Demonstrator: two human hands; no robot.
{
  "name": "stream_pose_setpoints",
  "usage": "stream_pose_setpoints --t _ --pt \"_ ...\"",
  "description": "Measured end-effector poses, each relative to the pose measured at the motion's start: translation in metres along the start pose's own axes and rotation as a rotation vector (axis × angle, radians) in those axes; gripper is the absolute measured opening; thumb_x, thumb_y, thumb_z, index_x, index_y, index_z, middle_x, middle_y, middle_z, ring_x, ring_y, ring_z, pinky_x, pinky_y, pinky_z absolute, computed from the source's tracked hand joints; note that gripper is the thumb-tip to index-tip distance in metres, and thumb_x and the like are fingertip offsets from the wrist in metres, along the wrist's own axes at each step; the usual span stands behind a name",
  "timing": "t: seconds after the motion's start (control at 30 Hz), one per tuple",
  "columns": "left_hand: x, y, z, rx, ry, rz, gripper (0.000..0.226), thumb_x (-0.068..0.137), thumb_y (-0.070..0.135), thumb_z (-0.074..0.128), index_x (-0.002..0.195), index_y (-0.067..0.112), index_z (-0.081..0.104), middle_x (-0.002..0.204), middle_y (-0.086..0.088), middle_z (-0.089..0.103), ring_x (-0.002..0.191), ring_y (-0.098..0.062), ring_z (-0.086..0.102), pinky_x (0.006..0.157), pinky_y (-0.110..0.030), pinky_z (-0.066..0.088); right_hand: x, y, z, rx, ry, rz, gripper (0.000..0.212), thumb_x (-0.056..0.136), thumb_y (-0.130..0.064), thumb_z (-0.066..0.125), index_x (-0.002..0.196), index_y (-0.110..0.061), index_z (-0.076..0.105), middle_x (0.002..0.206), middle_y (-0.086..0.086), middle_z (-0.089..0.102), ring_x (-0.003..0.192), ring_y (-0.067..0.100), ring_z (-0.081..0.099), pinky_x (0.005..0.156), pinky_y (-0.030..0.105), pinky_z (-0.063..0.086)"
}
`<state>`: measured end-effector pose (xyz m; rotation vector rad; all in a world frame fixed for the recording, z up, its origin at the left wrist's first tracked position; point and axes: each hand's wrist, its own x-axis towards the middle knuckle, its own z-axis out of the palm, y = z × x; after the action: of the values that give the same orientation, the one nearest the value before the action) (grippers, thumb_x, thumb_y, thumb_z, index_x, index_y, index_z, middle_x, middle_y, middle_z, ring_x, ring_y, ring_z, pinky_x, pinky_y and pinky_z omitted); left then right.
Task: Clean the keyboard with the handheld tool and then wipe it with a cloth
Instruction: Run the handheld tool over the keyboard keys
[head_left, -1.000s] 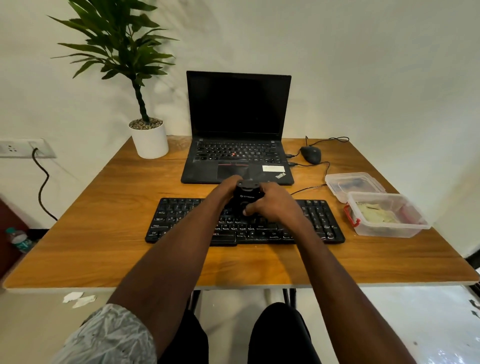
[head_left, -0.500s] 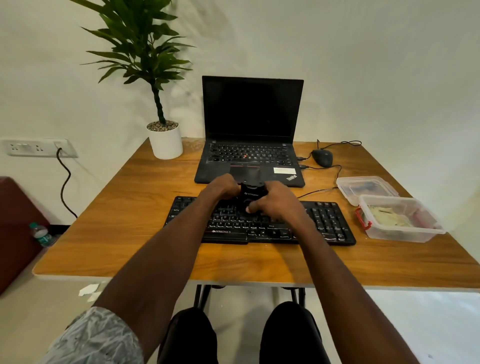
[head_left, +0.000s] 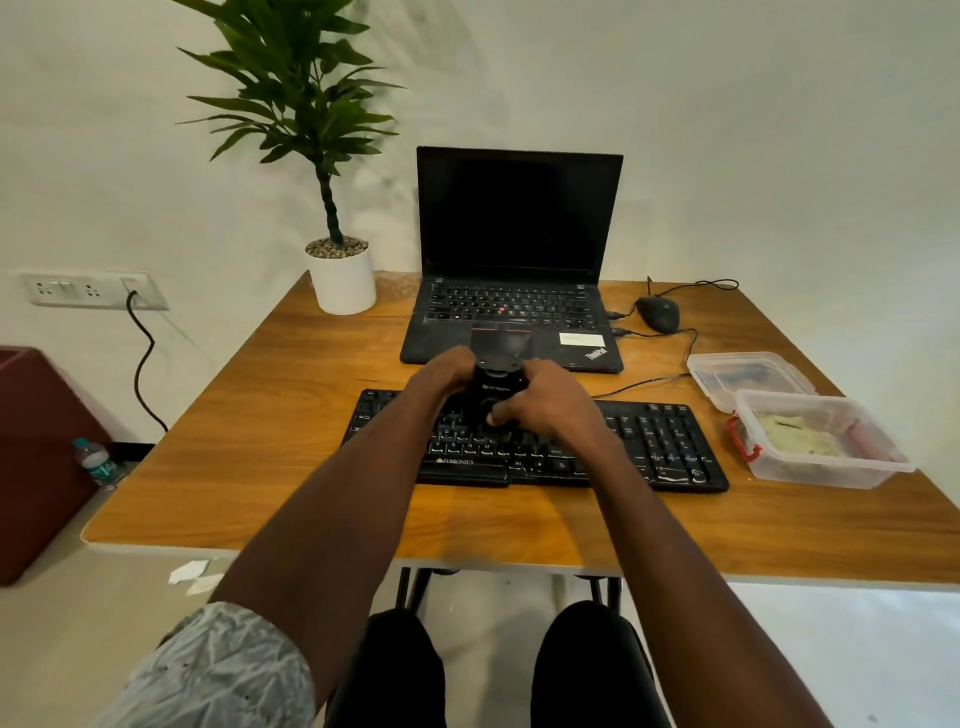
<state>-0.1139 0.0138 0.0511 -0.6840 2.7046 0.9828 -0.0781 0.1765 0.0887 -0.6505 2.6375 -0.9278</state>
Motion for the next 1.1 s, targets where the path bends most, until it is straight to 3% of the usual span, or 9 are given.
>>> stream_pose_setpoints --t 0.23,0.37,0.47,0.53,0.7,0.8,0.9,1.0,1.1 --pt "0.002 -0.001 0.002 -0.033 -0.057 -0.039 0.04 0.078 0.032 0.078 0.102 0.003 0.065 0.099 -0.007 0.059 0.092 -0.024 0.056 0.078 -0.035 0.044 -0.007 0.024 -0.032 -0.166 0.097 0.113 0.046 0.076 -0.021 0.079 0.116 -0.015 0.057 0.101 0.001 0.061 0.085 0.015 0.054 0.07 0.028 0.043" --pt "0.002 0.0 -0.004 0.026 -0.026 -0.049 0.028 0.093 0.017 0.057 0.068 0.007 0.053 0.079 -0.009 0.053 0.06 -0.016 0.045 0.055 -0.025 0.035 0.0 0.002 -0.001 -0.049 0.017 0.015 0.042 0.076 -0.022 0.078 0.113 -0.017 0.059 0.095 -0.002 0.065 0.07 0.009 0.06 0.054 0.02 0.045" --pt "0.005 -0.001 -0.006 0.004 -0.048 -0.053 0.033 0.096 0.01 0.05 0.064 0.007 0.05 0.072 -0.011 0.05 0.055 -0.016 0.04 0.053 -0.024 0.031 0.003 -0.003 0.008 0.062 -0.023 -0.003 0.047 0.073 -0.021 0.079 0.115 -0.02 0.059 0.102 0.0 0.066 0.082 0.015 0.064 0.07 0.031 0.056" --pt "0.005 -0.001 -0.004 0.006 -0.036 -0.053 0.016 0.091 0.016 0.061 0.08 0.004 0.061 0.089 -0.012 0.056 0.069 -0.021 0.054 0.062 -0.027 0.041 0.001 0.004 -0.005 0.015 -0.047 0.041 0.047 0.074 -0.018 0.079 0.116 -0.016 0.058 0.105 0.002 0.065 0.09 0.017 0.063 0.077 0.032 0.053" --pt "0.004 -0.001 -0.002 -0.087 -0.097 -0.083 0.056 0.072 0.032 0.083 0.114 -0.001 0.065 0.112 -0.013 0.062 0.109 -0.033 0.058 0.08 -0.039 0.044 -0.006 0.024 -0.041 -0.18 0.023 0.153 0.044 0.075 -0.02 0.079 0.113 -0.013 0.058 0.102 0.003 0.063 0.088 0.018 0.058 0.077 0.032 0.05" --pt "0.004 0.0 -0.003 -0.023 -0.065 -0.067 0.025 0.083 0.024 0.073 0.093 0.002 0.065 0.099 -0.011 0.057 0.086 -0.024 0.059 0.072 -0.03 0.043 -0.003 0.006 -0.02 -0.163 0.015 0.077 0.038 0.079 -0.02 0.076 0.112 -0.016 0.059 0.094 0.0 0.064 0.069 0.008 0.054 0.055 0.021 0.041" --pt "0.005 0.003 -0.007 0.019 -0.057 -0.085 0.032 0.096 0.01 0.052 0.063 0.008 0.049 0.073 -0.011 0.053 0.056 -0.015 0.042 0.055 -0.023 0.035 0.004 -0.011 0.008 -0.022 -0.04 -0.025 0.035 0.077 -0.02 0.076 0.107 -0.02 0.059 0.097 0.002 0.067 0.075 0.012 0.062 0.063 0.025 0.051" --pt "0.003 0.003 -0.009 0.045 -0.066 -0.095 0.032 0.096 0.01 0.052 0.065 0.005 0.05 0.068 -0.007 0.049 0.055 -0.015 0.042 0.05 -0.022 0.031 0.008 -0.009 0.012 0.036 -0.076 -0.03 0.037 0.074 -0.02 0.078 0.107 -0.02 0.06 0.101 0.001 0.067 0.083 0.014 0.063 0.07 0.028 0.052" --pt "0.004 -0.002 -0.006 0.025 -0.055 -0.054 0.021 0.088 0.022 0.066 0.093 0.002 0.064 0.086 -0.008 0.057 0.071 -0.019 0.055 0.063 -0.027 0.042 0.009 0.008 -0.009 -0.018 -0.077 0.057 0.041 0.074 -0.019 0.08 0.109 -0.017 0.059 0.1 0.002 0.066 0.083 0.015 0.063 0.065 0.027 0.048"
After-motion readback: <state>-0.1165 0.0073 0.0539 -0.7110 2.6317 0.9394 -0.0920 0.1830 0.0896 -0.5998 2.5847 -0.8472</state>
